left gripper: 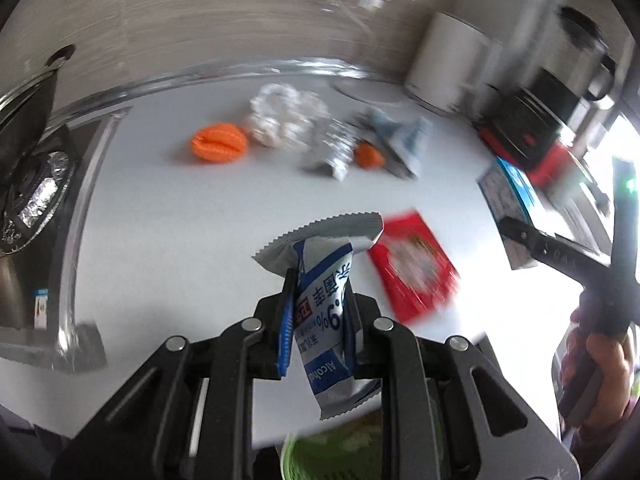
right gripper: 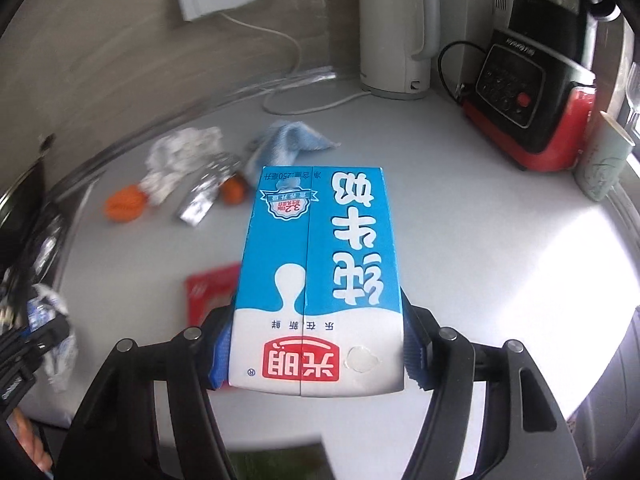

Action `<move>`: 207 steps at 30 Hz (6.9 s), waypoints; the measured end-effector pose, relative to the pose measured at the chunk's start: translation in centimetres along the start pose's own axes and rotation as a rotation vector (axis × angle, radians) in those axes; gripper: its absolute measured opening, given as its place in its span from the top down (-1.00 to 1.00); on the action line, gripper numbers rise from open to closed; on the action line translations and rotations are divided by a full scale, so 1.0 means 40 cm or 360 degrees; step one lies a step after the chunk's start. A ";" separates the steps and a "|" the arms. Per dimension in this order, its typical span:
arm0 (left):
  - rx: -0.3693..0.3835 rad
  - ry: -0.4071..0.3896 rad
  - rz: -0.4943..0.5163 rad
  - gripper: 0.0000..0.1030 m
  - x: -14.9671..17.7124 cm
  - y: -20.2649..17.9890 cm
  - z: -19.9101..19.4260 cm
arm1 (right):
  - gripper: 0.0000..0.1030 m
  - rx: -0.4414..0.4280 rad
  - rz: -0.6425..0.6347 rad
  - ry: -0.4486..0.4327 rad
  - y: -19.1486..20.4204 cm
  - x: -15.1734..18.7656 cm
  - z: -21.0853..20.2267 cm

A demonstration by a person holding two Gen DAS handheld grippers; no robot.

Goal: Collect trash
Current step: 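Drop the wipe packet into the green basket with left while right drops the carton, then grasp the orange mesh net with the left gripper while the right grasps the blue cloth, then drop the orange net into the green basket with left while right carries the blue cloth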

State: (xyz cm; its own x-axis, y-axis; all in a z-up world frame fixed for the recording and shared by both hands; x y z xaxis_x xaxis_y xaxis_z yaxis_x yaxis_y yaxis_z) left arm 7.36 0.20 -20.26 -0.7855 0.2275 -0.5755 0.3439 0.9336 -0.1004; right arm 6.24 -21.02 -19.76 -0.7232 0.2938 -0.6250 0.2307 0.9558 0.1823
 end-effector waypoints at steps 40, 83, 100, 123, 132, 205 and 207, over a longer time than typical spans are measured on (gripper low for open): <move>0.0206 0.0399 0.0362 -0.43 0.452 -0.238 -0.085 | -0.28 -0.0418 -0.0268 0.0315 0.054 0.391 -0.229; -0.0247 -0.0150 -0.0003 -0.85 0.001 0.126 -0.104 | -0.95 -0.0318 -0.0243 0.0043 0.147 0.169 -0.218; -0.0369 -0.0206 -0.0208 -0.85 -0.236 0.262 0.140 | -0.95 -0.0133 -0.0119 -0.0113 0.149 -0.091 -0.050; -0.0425 -0.0084 -0.0146 0.07 -0.360 0.305 0.465 | -0.95 0.0060 -0.0028 -0.0001 0.037 -0.266 0.304; -0.0351 -0.0132 -0.0151 0.35 -0.369 0.309 0.431 | -0.48 0.0027 0.0060 0.0098 0.018 -0.289 0.405; 0.0197 0.0306 0.0373 -0.38 0.464 -0.252 -0.116 | 0.85 -0.0573 -0.0373 0.0033 0.112 0.302 -0.400; 0.0189 0.0293 0.0361 -0.44 0.458 -0.247 -0.121 | 0.85 -0.0582 -0.0385 0.0040 0.119 0.305 -0.401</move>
State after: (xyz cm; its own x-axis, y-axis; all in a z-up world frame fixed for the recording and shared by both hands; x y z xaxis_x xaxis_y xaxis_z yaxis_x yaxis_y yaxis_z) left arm -12.92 -3.51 -25.89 -0.7579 0.4828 -0.4387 0.5703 0.8169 -0.0863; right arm -11.94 -12.68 -14.33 -0.7446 0.0567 -0.6651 -0.1899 0.9372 0.2925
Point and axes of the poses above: each gripper's, at about its wrist camera, not at the fingertips, and z roughly the way its jaws point, y to its left, x to its underside, the point moved 10 cm from there along z, roughly the way its jaws point, and after that the axes turned 6 degrees about -x, right-handed, at the moved point
